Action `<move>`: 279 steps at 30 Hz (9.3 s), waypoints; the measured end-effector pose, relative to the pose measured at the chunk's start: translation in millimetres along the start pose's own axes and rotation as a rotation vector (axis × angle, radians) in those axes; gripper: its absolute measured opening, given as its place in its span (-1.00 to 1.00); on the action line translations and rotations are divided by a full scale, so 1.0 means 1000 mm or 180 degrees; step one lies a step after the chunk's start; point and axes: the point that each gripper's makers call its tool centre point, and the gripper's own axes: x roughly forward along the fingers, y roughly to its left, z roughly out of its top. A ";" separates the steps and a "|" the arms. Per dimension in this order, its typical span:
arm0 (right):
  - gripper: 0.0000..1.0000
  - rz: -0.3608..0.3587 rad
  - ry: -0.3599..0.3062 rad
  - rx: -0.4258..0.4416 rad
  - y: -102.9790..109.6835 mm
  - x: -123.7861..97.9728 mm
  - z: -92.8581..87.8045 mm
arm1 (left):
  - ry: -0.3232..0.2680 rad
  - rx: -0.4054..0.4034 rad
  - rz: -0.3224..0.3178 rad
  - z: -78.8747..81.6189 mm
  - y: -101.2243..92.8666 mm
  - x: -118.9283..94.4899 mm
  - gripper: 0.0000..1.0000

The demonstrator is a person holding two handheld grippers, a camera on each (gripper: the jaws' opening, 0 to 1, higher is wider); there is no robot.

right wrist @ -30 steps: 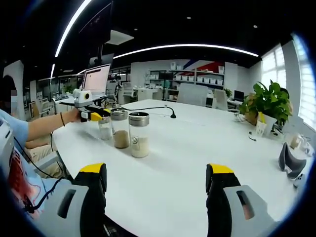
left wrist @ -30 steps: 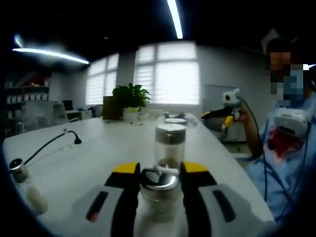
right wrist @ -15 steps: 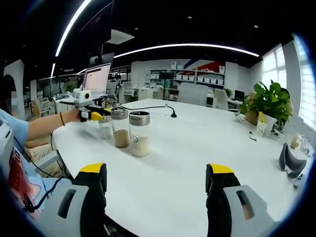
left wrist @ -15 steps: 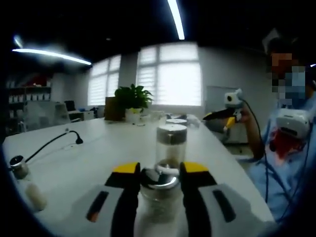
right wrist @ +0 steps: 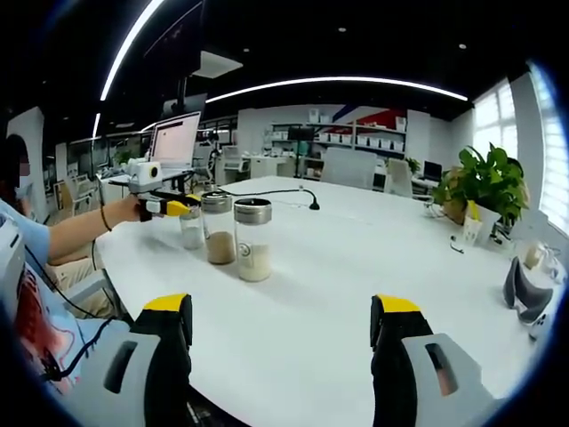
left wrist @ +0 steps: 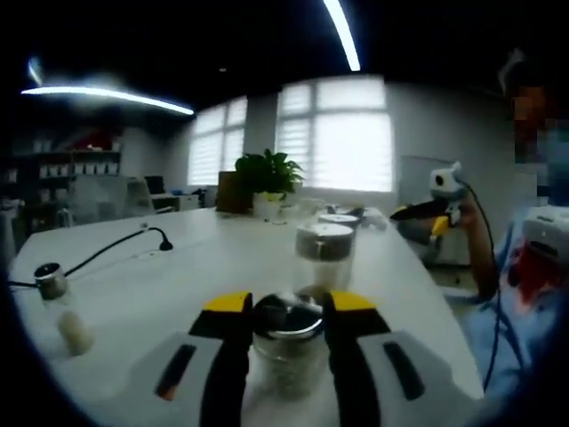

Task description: Rotate the seasoning bottle until the label or dispensing opening points toward the visible target arrow and the bottle remains upright within the marked orientation range

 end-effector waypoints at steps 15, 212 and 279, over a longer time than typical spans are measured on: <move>0.69 -0.0029 0.0038 0.0008 -0.001 0.000 -0.002 | 0.0104 0.0085 0.0890 -0.003 0.006 -0.003 -0.33; 0.67 0.0037 0.0047 0.0184 0.000 0.002 -0.007 | -0.0147 0.0428 0.1137 0.019 0.006 -0.068 -0.01; 0.65 0.0052 0.0216 0.0141 0.000 0.011 -0.019 | -0.0537 0.0105 0.2345 0.077 0.114 -0.118 0.84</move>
